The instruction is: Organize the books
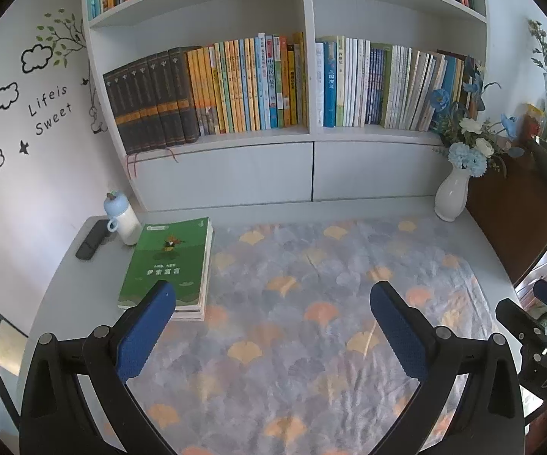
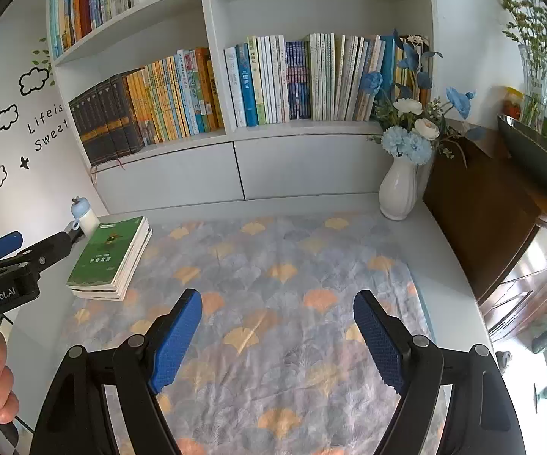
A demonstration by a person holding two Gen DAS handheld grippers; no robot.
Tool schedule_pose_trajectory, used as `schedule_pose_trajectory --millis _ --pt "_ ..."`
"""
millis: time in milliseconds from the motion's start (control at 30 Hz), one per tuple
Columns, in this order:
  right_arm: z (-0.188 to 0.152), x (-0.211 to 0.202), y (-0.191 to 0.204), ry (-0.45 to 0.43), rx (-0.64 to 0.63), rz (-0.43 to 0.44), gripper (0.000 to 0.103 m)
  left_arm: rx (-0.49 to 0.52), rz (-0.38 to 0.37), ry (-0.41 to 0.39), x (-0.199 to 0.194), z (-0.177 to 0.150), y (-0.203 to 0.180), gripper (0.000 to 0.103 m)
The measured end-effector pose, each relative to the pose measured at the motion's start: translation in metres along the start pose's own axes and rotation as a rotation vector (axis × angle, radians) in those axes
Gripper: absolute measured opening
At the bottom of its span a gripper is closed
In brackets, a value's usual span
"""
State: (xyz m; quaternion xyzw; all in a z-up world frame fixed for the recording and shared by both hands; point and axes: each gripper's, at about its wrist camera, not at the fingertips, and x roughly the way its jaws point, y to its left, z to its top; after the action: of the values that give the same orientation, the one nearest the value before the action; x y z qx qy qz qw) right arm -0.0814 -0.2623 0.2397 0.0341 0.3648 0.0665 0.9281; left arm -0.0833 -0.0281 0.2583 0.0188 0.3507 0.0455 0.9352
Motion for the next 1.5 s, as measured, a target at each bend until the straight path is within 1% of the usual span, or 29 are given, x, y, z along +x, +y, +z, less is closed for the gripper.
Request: schedule_pose_trajectory --millis 200,400,600,767,967,1233,1367,1500 --pt "-0.002 0.002 -0.001 0.009 0.008 -0.006 0.08 0.019 0.002 0.012 0.002 -0.003 -0.004 0.102" --pt "0.002 0.001 -0.004 -0.007 0.021 -0.01 0.08 0.031 0.007 0.014 0.001 -0.004 -0.007 0.102" --pt "0.001 0.001 -0.008 -0.006 0.029 -0.018 0.08 0.042 -0.009 0.039 0.004 -0.006 -0.009 0.102" --pt "0.002 -0.001 -0.014 -0.016 0.055 -0.002 0.08 0.054 -0.004 0.042 0.003 -0.005 -0.013 0.102" --pt "-0.003 0.006 -0.019 0.015 0.06 -0.009 0.08 0.068 -0.007 0.083 0.011 -0.012 -0.021 0.102" --pt "-0.007 0.01 -0.023 0.035 0.054 -0.015 0.08 0.084 -0.01 0.091 0.013 -0.017 -0.025 0.102" --pt "-0.009 0.012 -0.022 0.04 0.039 -0.013 0.08 0.111 0.02 0.094 0.013 -0.019 -0.027 0.102" --pt "-0.011 0.015 -0.023 0.052 0.045 -0.001 0.08 0.115 0.029 0.096 0.013 -0.018 -0.026 0.102"
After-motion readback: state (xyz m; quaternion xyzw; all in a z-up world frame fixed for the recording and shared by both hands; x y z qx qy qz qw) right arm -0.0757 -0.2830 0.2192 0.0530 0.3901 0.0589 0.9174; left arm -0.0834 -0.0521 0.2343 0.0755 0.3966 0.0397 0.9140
